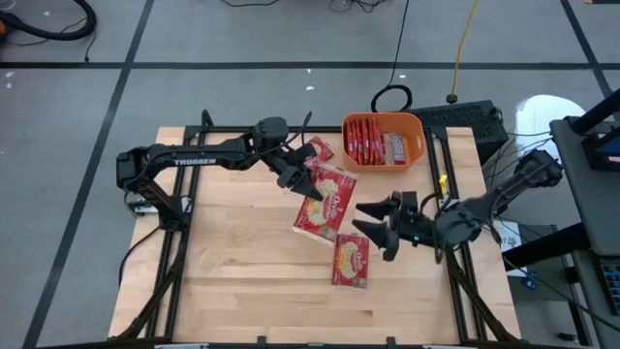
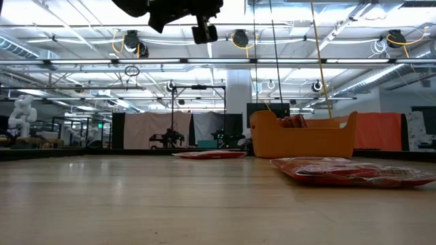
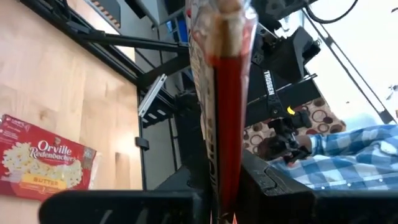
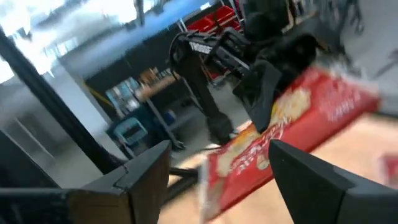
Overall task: Sort popcorn bags into baskets
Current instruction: Put the red popcorn bag into the orange bin
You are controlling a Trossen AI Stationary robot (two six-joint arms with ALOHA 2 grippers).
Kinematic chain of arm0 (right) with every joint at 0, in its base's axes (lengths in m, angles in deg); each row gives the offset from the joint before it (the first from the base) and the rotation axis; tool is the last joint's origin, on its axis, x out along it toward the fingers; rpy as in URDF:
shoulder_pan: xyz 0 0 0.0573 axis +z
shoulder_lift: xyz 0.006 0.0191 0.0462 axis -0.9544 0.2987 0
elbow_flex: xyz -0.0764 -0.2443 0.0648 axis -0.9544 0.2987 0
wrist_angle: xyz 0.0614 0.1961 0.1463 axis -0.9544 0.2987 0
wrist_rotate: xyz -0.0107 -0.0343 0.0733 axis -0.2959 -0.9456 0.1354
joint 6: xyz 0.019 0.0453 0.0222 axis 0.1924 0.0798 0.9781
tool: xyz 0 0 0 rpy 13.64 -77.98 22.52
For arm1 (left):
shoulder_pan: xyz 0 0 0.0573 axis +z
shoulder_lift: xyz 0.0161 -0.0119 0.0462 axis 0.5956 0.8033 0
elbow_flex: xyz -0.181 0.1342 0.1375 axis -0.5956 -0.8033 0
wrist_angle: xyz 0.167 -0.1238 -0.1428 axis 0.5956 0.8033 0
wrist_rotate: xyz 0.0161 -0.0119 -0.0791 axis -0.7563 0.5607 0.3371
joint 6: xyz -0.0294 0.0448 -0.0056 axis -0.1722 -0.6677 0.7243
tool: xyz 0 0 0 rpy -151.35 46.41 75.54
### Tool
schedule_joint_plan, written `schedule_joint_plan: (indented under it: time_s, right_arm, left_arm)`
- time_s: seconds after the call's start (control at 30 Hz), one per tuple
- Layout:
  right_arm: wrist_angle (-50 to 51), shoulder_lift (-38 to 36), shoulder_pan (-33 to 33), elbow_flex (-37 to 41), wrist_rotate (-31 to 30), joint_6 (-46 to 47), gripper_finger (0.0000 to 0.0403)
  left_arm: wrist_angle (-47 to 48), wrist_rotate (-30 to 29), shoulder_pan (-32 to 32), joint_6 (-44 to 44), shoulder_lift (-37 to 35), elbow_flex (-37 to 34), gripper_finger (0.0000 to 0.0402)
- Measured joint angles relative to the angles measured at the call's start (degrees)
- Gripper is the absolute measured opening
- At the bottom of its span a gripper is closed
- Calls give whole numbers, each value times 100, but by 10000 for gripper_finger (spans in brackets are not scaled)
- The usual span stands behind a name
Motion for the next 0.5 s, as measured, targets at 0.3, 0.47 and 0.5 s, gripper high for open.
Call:
schedule_joint_plan:
  time_s: [0.3,0.47,0.5]
  right_arm:
    - [878,-177,-147,-151,-23,1547,263]
    - [1059,-282,-246,28,-18,3261,263]
    - [1058,-306,-250,66,-2,3416,263]
  left_arm:
    - [-718,-407,-86,333,0,0,40]
    - [-1210,-944,-307,385,0,0,40]
    - [-1197,-1046,-348,331,0,0,40]
